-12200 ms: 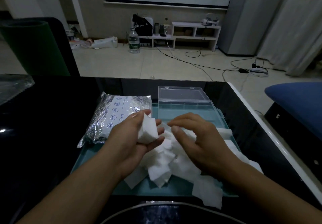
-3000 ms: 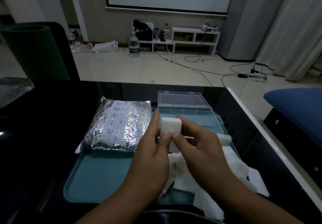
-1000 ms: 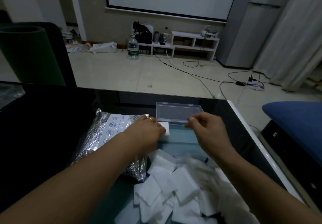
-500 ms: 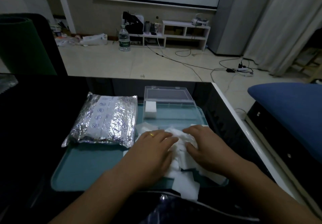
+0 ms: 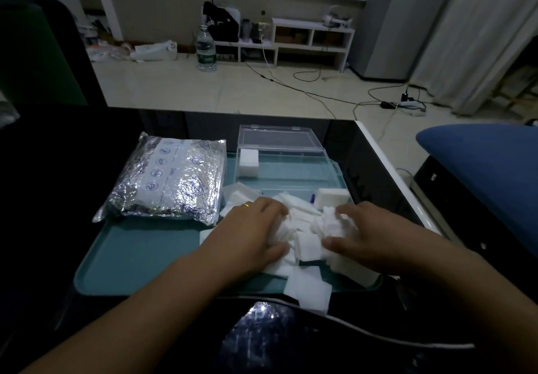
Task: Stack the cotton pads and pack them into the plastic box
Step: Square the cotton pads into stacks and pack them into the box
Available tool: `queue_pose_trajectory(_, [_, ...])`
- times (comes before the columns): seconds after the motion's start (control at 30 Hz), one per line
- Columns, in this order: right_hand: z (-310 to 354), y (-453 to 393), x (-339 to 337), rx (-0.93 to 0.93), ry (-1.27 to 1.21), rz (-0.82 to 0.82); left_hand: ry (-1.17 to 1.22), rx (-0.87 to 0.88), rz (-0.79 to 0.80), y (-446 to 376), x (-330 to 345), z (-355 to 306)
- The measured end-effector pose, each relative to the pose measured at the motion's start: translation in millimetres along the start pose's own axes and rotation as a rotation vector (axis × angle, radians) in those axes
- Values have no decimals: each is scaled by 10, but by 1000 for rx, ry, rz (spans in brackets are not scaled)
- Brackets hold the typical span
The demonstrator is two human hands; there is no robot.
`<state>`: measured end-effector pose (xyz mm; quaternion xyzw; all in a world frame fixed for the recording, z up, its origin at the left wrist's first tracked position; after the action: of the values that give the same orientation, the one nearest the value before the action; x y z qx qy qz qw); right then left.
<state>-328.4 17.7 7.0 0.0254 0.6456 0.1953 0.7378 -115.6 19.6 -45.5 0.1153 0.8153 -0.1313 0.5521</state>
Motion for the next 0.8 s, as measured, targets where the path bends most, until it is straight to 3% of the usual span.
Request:
queue_pose_trajectory(0.13, [45, 2, 48, -21, -21, 31, 98, -32, -7, -16, -14, 13])
queue_pose_trajectory(0.33, [148, -58, 77, -136, -187, -245, 420, -111, -211, 24, -198, 42])
queue_pose_trajectory(0.5, [231, -192, 147, -143, -406, -331, 1023, -298, -156, 98, -303, 59])
queue_pose_trajectory(0.67, [221, -268, 188, -180, -328, -295, 975, -287, -14, 106, -186, 105])
queue_pose_trajectory(0.8, [203, -130, 115, -273, -175, -389, 723, -237, -64, 85, -176, 109])
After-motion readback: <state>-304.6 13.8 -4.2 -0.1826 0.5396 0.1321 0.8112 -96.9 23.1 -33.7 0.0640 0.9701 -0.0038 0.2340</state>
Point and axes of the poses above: each hand's wrist, its own y-axis away from the middle knuckle, its own x-axis out of the palm, z = x × y, the point moved 1 cm from there along -y, towards the middle knuckle, and after that the axes turned 5 degrees about -x, right-handed, at the moved point
